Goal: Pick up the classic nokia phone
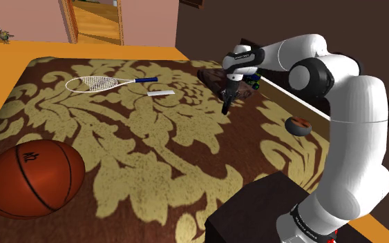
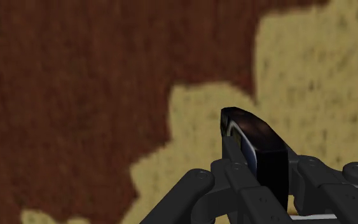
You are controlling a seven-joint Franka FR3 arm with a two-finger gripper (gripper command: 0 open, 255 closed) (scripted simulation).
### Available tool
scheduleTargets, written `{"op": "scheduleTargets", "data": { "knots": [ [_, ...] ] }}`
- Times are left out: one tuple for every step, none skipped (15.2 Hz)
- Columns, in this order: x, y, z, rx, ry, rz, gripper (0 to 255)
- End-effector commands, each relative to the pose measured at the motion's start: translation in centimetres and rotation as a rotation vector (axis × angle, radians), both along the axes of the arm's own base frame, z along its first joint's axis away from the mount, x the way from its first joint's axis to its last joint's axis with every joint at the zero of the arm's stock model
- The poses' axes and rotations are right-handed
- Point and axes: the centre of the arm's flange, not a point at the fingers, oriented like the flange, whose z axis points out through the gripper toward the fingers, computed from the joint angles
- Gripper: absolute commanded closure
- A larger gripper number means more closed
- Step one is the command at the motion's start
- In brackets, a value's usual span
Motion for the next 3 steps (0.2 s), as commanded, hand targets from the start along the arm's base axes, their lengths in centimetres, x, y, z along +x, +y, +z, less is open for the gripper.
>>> {"op": "scheduleTargets", "data": {
  "knots": [
    [-0.07,0.02,1.03,0.000,0.000,0.000,255],
    [-0.07,0.02,1.11,0.000,0.000,0.000,255],
    [-0.07,0.02,1.11,0.000,0.000,0.000,255]
  ]
}}
